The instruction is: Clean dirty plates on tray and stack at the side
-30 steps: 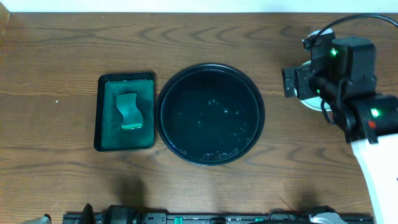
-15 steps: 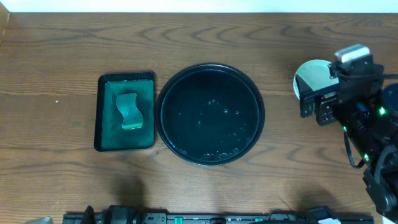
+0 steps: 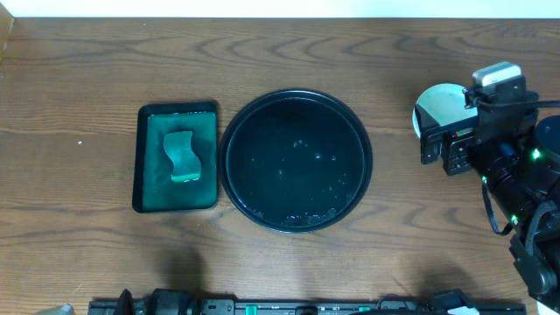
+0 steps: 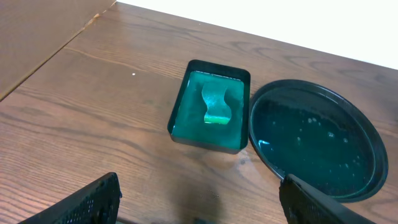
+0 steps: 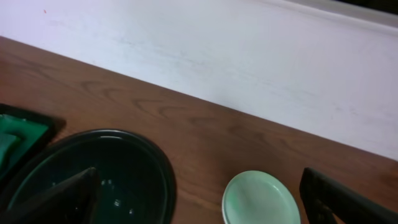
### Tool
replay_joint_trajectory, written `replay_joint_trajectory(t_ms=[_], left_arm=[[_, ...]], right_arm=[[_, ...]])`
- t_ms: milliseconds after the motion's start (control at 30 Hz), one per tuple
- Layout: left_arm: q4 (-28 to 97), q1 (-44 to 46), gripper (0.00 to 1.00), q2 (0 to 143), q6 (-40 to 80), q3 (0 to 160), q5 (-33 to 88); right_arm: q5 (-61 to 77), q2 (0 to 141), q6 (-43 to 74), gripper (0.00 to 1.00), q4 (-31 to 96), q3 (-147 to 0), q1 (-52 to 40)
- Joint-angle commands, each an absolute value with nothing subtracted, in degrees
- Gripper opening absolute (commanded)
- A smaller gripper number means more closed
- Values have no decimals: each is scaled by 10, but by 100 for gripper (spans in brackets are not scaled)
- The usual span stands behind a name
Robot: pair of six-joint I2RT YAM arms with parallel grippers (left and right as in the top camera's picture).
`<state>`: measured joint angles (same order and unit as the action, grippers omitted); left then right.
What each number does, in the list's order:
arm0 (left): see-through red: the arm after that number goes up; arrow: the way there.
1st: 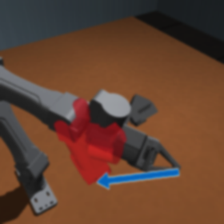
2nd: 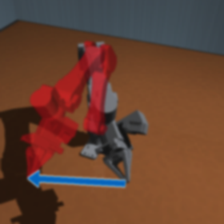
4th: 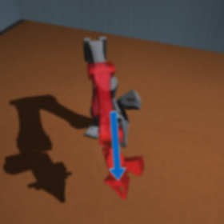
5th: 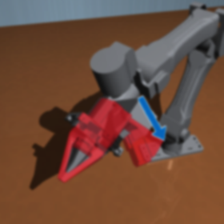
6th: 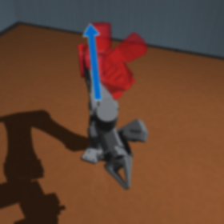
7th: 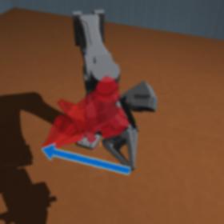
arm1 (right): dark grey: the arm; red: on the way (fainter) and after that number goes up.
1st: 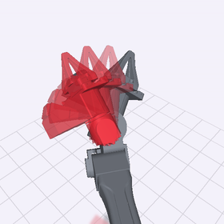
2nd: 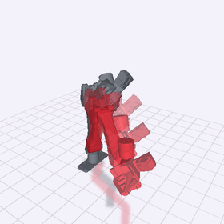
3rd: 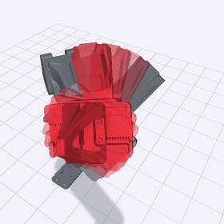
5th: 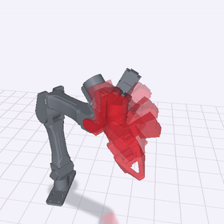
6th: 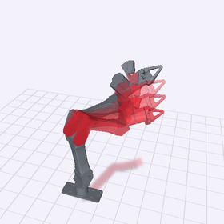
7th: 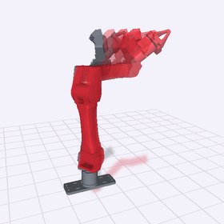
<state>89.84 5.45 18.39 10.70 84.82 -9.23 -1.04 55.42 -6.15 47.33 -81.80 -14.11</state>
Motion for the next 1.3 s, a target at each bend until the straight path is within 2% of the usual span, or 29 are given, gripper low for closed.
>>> replay_joint_trajectory(t_ms=[0, 300, 867, 1033, 1267], left_arm=[[900, 55, 82, 188, 114, 846, -97], [900, 55, 82, 188, 114, 846, -97], [900, 55, 82, 188, 114, 846, -97], [900, 55, 82, 188, 114, 846, -97], [900, 55, 82, 188, 114, 846, -97]], right_arm=[[-6, 552, -34, 99, 474, -826, -147], [26, 552, -3, 99, 521, -826, -147], [16, 533, 4, 99, 507, -802, -138], [16, 441, 23, 99, 455, -704, -116], [29, 233, 69, 99, 276, -473, -84]])
